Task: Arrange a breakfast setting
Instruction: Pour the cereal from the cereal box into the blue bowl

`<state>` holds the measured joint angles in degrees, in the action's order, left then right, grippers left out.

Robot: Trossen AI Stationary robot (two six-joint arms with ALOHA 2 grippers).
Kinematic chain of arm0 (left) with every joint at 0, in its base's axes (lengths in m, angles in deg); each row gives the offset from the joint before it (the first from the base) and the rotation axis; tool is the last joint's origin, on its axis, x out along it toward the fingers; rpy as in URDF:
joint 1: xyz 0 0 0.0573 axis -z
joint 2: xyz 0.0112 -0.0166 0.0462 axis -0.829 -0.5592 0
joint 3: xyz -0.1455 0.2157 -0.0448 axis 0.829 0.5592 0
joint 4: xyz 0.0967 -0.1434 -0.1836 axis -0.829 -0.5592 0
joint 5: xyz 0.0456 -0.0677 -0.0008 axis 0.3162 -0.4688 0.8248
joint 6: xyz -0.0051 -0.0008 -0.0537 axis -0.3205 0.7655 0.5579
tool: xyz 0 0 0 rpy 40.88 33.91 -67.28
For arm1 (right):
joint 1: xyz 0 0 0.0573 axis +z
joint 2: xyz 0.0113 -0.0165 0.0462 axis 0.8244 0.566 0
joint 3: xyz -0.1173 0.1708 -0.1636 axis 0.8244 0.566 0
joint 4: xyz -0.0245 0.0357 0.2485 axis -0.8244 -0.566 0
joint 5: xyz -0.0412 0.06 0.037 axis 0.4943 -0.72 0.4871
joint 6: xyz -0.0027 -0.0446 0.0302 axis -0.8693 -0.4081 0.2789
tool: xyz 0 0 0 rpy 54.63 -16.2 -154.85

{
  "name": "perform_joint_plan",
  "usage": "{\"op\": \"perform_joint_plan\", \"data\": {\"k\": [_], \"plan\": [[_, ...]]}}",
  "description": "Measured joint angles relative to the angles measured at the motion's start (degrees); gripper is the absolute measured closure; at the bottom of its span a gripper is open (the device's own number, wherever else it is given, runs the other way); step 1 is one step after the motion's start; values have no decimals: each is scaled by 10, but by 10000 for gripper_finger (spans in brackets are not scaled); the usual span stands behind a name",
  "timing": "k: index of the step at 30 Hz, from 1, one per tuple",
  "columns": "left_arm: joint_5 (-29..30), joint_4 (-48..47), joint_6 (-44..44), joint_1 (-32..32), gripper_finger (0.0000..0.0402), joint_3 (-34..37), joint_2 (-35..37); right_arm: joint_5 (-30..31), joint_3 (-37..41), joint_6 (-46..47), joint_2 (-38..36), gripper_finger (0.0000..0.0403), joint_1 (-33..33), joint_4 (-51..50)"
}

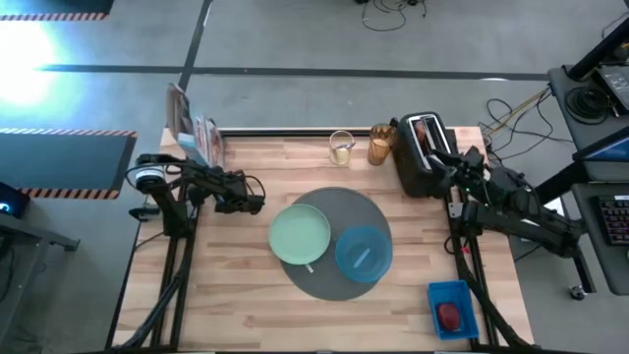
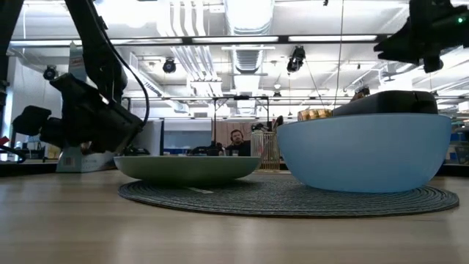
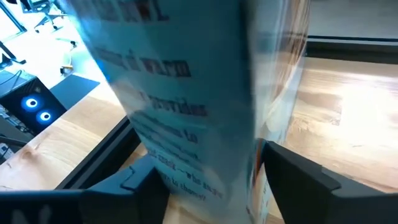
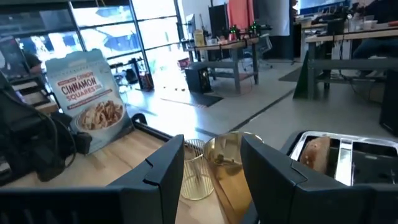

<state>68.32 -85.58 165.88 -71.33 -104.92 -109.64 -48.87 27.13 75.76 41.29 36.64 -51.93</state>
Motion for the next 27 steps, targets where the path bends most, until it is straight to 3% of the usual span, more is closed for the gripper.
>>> {"op": "perform_joint_plan", "data": {"k": [3, 7, 14, 17, 21, 27], "plan": [[2, 0, -1, 0, 219, 0, 0, 1, 23, 0, -29, 254, 0, 5], [3, -1, -17, 3, 241, -5, 5, 0, 40, 0, -14, 254, 0, 2], [3, -35, -37, 36, 247, -38, 13, 1, 76, -4, 0, 254, 0, 1], [3, -86, -7, 53, 247, -58, 14, 5, 84, -17, -1, 254, 0, 5], [-5, -165, 44, 78, 247, -79, 16, -2, 88, -112, 0, 254, 0, -2], [-27, -241, 48, 157, 247, -124, 24, -2, 90, -274, 2, 254, 0, -1]]}}
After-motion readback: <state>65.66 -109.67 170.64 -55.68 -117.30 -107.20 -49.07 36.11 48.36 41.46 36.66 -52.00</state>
